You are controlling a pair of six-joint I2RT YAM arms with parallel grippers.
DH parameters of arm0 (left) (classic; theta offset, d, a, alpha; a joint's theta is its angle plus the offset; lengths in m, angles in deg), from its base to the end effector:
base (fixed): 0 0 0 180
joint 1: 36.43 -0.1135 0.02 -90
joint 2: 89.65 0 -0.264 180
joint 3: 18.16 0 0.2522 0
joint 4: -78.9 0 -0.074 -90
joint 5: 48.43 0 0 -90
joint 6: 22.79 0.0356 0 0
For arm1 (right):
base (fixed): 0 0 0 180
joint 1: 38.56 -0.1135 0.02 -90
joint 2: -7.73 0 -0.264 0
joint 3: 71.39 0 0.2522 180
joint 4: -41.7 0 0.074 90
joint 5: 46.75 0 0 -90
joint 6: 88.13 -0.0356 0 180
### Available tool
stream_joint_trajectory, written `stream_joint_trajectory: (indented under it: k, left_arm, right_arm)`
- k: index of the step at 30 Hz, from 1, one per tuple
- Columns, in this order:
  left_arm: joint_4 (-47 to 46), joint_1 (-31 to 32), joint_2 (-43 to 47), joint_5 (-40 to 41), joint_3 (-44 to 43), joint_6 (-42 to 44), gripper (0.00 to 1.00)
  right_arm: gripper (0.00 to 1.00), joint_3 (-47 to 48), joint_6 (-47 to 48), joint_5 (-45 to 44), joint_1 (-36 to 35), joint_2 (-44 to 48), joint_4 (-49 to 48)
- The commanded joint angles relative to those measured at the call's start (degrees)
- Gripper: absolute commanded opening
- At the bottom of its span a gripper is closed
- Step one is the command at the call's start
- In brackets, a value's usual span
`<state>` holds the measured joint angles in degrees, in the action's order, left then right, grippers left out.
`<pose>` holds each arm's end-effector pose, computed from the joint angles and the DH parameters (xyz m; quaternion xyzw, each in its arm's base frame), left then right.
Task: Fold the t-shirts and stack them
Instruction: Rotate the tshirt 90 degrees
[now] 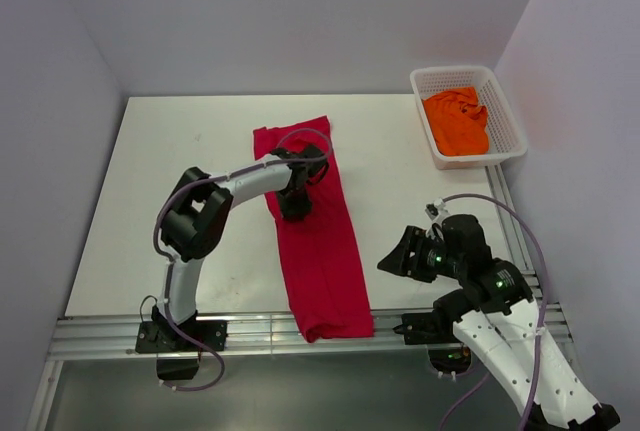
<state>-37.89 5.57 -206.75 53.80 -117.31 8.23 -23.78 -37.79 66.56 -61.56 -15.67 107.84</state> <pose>0.3000 -0.2600 0.1633 -0.1545 0.9793 0.0085 0.1307 0.0747 0.0470 0.2505 0.0482 0.8970 0.3650 0.2448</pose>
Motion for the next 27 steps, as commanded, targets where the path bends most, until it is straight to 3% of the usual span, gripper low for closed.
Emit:
stream_joint_trajectory:
  k: [1, 6, 10, 15, 23, 27]
  left_arm:
    - [-0.32, -3.58, -5.4, -0.8, -5.12, 2.99, 0.38]
    - [3.54, -7.1, -11.56, -1.42, -16.2, 6.15, 0.36]
    - [7.76, -10.35, -17.45, -1.51, -30.23, 8.44, 0.35]
    - [9.43, -13.78, -19.31, -4.57, -38.97, 10.11, 0.35]
    - [10.4, -16.25, -6.58, -4.94, -39.78, 9.32, 0.38]
    - [10.4, -16.33, 8.76, -4.93, -30.92, 7.83, 0.39]
  right_arm:
    - [0.64, 2.8, 2.65, -1.77, -0.29, -2.35, -2.98]
    - [0.64, 2.28, 3.8, -2.39, -0.29, -5.07, -4.3]
    - [0.64, 1.58, 3.54, -2.22, -0.29, -6.22, -5.71]
    - [0.64, 0.61, 3.36, -1.69, -0.29, -6.31, -6.41]
    - [0.64, 1.05, 2.57, -0.64, -0.29, -5.69, -6.5]
    - [0.64, 0.7, 2.04, -0.37, -0.29, -3.94, -5.89]
